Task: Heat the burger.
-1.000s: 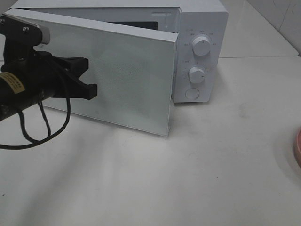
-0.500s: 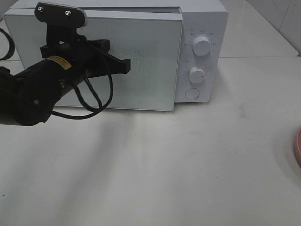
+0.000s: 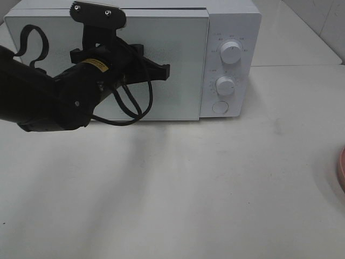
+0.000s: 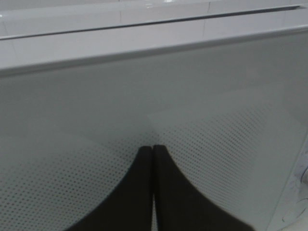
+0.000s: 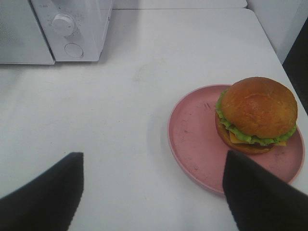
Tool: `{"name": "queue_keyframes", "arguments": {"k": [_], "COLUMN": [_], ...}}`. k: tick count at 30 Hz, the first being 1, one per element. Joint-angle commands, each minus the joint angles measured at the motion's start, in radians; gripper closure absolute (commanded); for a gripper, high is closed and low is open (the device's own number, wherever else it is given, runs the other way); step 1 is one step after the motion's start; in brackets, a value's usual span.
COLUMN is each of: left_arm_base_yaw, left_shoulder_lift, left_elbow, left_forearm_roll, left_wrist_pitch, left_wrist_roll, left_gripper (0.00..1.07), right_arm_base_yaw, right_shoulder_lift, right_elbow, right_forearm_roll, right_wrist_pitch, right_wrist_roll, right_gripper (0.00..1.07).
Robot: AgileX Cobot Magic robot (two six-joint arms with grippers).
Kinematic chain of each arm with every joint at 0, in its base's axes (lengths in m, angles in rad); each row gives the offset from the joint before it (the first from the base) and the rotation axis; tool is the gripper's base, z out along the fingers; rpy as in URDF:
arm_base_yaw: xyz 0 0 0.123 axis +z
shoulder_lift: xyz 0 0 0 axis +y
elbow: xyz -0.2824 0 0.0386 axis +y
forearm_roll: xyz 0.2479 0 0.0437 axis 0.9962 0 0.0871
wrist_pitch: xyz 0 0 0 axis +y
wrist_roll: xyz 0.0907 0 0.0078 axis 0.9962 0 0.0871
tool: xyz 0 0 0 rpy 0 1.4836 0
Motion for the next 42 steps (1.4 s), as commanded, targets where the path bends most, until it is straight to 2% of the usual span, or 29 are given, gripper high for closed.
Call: {"name": "queue_keyframes", "arguments": {"k": [1, 7, 9, 13, 16, 18, 19, 21, 22, 23, 24, 25, 26, 27, 28, 29, 30, 35, 36, 38, 39, 40, 41, 42], "left_arm_base_yaw": [0.016, 0.016, 0.006, -0.011, -0.026, -0.027, -0.027, -0.027, -0.027, -0.027, -0.027, -0.027, -0.027, -0.027, -0.026, -0.026, -0.025, -0.024, -0.024, -0.024, -0.024, -0.024, -0.023, -0.023], "left_shoulder_lift": [0.031, 0.040, 0.012, -0.027, -0.065, -0.107, -0.107, -0.145, -0.145, -0.165, -0.165, -0.182, -0.190, -0.190, -0.199, -0.199, -0.201, -0.202, -0.206, -0.210, -0.224, -0.224, -0.242, -0.256], "left_elbow": [-0.071, -0.091, -0.072, -0.040, -0.005, 0.025, 0.025, 0.044, 0.044, 0.049, 0.049, 0.049, 0.049, 0.049, 0.049, 0.049, 0.049, 0.049, 0.049, 0.049, 0.048, 0.048, 0.048, 0.048], "left_forearm_roll": [-0.085, -0.082, -0.081, -0.080, -0.079, -0.080, -0.080, -0.083, -0.083, -0.084, -0.084, -0.084, -0.084, -0.084, -0.084, -0.084, -0.081, -0.041, 0.018, 0.042, 0.092, 0.092, 0.122, 0.140], "left_wrist_pitch": [-0.028, -0.022, 0.059, 0.113, 0.209, 0.350, 0.350, 0.509, 0.509, 0.609, 0.609, 0.699, 0.746, 0.746, 0.818, 0.818, 0.848, 1.019, 1.126, 1.165, 1.259, 1.259, 1.330, 1.350], "left_wrist_roll": [0.036, 0.050, 0.050, 0.050, 0.050, 0.049, 0.049, 0.049, 0.049, 0.049, 0.049, 0.049, 0.048, 0.048, 0.045, 0.045, 0.046, 0.046, 0.046, 0.044, 0.013, 0.013, -0.047, -0.082], "left_gripper": [1.07, 1.07, 1.07, 1.07, 1.07, 1.07, 1.07, 1.07, 1.07, 0.97, 0.97, 0.74, 0.56, 0.56, 0.18, 0.18, 0.04, 0.09, 0.09, 0.09, 0.09, 0.09, 0.09, 0.09], "right_arm_base_yaw": [-0.008, -0.008, -0.008, -0.008, -0.008, -0.008, -0.008, -0.008, -0.008, -0.008, -0.008, -0.008, -0.008, -0.008, -0.008, -0.008, -0.008, -0.008, -0.008, -0.008, -0.008, -0.008, -0.008, -0.008], "right_shoulder_lift": [-0.025, -0.025, -0.025, -0.025, -0.025, -0.025, -0.025, -0.025, -0.025, -0.025, -0.025, -0.025, -0.025, -0.025, -0.025, -0.025, -0.025, -0.025, -0.025, -0.025, -0.025, -0.025, -0.025, -0.025], "right_elbow": [0.004, 0.004, 0.004, 0.004, 0.004, 0.004, 0.004, 0.004, 0.004, 0.004, 0.004, 0.004, 0.004, 0.004, 0.004, 0.004, 0.004, 0.004, 0.004, 0.004, 0.004, 0.004, 0.004, 0.004], "right_forearm_roll": [0.003, 0.003, 0.003, 0.002, 0.002, 0.002, 0.002, 0.002, 0.002, 0.002, 0.002, 0.002, 0.002, 0.002, 0.002, 0.002, 0.002, 0.002, 0.002, 0.002, 0.002, 0.002, 0.002, 0.002], "right_wrist_pitch": [-0.004, -0.004, -0.004, -0.004, -0.004, -0.004, -0.004, -0.004, -0.004, -0.004, -0.004, -0.004, -0.004, -0.004, -0.004, -0.004, -0.004, -0.004, -0.004, -0.004, -0.004, -0.004, -0.004, -0.004], "right_wrist_roll": [-0.008, -0.008, -0.008, -0.008, -0.008, -0.008, -0.008, -0.008, -0.008, -0.008, -0.008, -0.008, -0.008, -0.008, -0.008, -0.008, -0.008, -0.008, -0.008, -0.008, -0.008, -0.008, -0.008, -0.008], "right_gripper": [0.31, 0.31, 0.31, 0.31, 0.31, 0.31, 0.31, 0.31, 0.31, 0.31, 0.31, 0.31, 0.31, 0.31, 0.31, 0.31, 0.31, 0.31, 0.31, 0.31, 0.31, 0.31, 0.31, 0.31]}}
